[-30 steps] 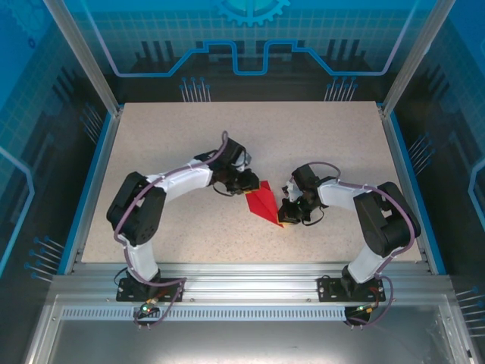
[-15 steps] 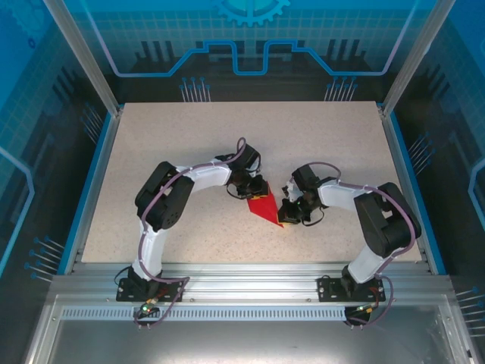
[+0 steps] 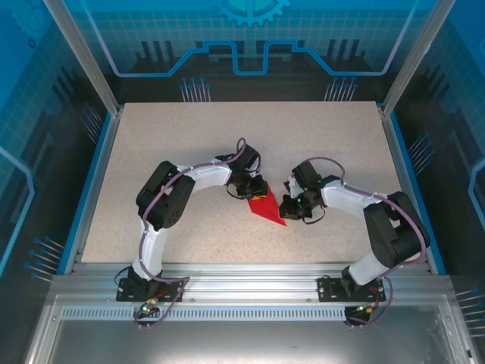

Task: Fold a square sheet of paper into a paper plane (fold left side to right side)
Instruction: Fourth fold the wing at the center of the table.

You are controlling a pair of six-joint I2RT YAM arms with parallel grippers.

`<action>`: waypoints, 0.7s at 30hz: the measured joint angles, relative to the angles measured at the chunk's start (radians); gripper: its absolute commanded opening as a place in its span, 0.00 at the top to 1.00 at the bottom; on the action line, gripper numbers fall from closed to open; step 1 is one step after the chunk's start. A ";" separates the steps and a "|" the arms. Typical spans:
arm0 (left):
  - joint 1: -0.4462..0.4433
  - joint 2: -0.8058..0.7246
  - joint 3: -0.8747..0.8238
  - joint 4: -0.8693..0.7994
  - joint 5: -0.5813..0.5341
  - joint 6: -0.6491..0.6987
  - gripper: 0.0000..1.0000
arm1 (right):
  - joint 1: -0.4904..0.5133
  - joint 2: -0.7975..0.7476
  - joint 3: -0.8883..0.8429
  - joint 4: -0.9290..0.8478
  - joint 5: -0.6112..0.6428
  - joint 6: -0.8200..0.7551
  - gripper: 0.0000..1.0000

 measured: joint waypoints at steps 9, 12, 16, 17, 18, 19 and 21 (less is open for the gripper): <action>0.000 0.000 0.000 0.000 0.000 0.000 0.77 | 0.043 0.154 0.150 0.058 0.013 0.053 0.95; 0.000 0.000 0.000 0.000 0.000 0.000 0.77 | 0.048 0.193 0.156 0.063 0.018 0.063 0.95; 0.000 0.000 0.000 0.000 0.000 0.000 0.78 | 0.049 0.208 0.156 0.056 0.031 0.067 0.95; 0.000 0.000 0.000 0.000 0.000 0.000 0.78 | 0.049 0.208 0.156 0.055 0.033 0.066 0.95; 0.000 0.000 0.000 -0.001 -0.001 0.000 0.78 | 0.049 0.208 0.155 0.055 0.036 0.066 0.95; 0.000 0.000 0.000 -0.001 -0.001 0.000 0.78 | 0.049 0.208 0.152 0.055 0.039 0.066 0.95; 0.000 0.000 0.000 -0.002 -0.003 0.000 0.78 | 0.049 0.208 0.143 0.061 0.039 0.066 0.95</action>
